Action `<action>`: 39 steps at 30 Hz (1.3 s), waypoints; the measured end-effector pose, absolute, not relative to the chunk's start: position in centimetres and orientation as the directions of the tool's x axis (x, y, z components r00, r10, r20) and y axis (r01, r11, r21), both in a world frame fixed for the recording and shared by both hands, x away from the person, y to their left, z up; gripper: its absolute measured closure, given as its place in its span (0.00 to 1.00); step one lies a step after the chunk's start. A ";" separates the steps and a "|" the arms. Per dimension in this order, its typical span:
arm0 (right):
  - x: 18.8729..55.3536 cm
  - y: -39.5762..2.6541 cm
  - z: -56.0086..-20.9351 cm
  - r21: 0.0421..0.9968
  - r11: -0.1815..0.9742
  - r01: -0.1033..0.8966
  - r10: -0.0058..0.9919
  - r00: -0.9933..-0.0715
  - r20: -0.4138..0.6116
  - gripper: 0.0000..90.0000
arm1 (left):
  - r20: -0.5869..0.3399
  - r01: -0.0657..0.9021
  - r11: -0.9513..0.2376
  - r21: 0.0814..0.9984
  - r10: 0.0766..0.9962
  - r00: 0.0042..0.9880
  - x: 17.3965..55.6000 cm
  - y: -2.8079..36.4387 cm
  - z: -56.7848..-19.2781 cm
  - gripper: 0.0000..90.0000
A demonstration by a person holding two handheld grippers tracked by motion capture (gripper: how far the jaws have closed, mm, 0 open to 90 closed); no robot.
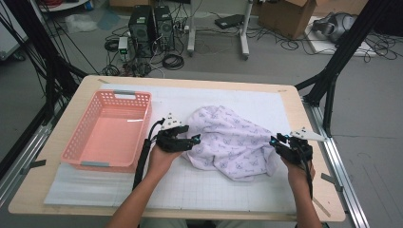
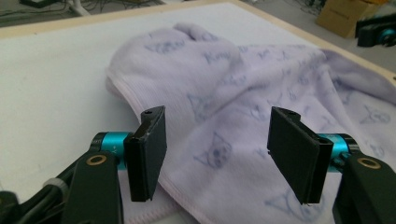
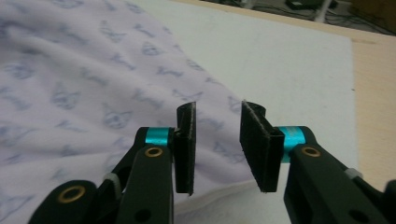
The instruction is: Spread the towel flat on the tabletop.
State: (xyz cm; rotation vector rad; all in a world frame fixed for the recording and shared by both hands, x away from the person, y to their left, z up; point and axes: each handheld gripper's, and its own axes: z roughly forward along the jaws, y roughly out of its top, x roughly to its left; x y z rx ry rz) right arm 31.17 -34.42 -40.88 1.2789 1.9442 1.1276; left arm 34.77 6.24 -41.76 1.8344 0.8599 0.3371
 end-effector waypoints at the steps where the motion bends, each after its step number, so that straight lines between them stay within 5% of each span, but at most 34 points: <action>1: 30.7 -34.4 -40.9 0.870 0.203 0.449 0.913 -0.408 -0.002 0.68 | -0.163 0.411 -0.212 0.887 0.688 0.707 34.5 6.2 -42.1 0.42; 6: 28.2 -33.8 -41.5 0.847 0.254 0.466 0.896 -0.443 -0.025 0.56 | -0.169 0.448 -0.274 0.851 0.666 0.727 33.3 5.8 -43.8 0.41; 21: 26.5 -33.3 -42.7 0.846 0.271 0.459 0.842 -0.539 0.023 0.54 | -0.085 0.429 -0.395 0.813 0.647 0.758 33.0 3.5 -44.9 0.50; 25: 26.8 -32.9 -42.9 0.842 0.275 0.465 0.837 -0.546 0.028 0.54 | -0.004 0.360 -0.462 0.811 0.610 0.792 32.9 2.9 -44.8 0.73; 28: 26.9 -32.5 -43.1 0.839 0.279 0.467 0.833 -0.552 0.030 0.54 | -0.055 0.396 -0.415 0.819 0.630 0.774 33.4 3.3 -44.6 0.87; 32: 26.7 -31.6 -43.4 0.825 0.295 0.482 0.823 -0.567 0.037 0.53 | -0.153 0.455 -0.235 0.859 0.729 0.667 35.1 5.3 -44.3 0.90; 39: 28.3 -28.8 -44.7 0.791 0.359 0.495 0.809 -0.588 0.001 0.55 | -0.167 0.430 -0.162 0.888 0.758 0.631 37.3 6.2 -43.4 0.90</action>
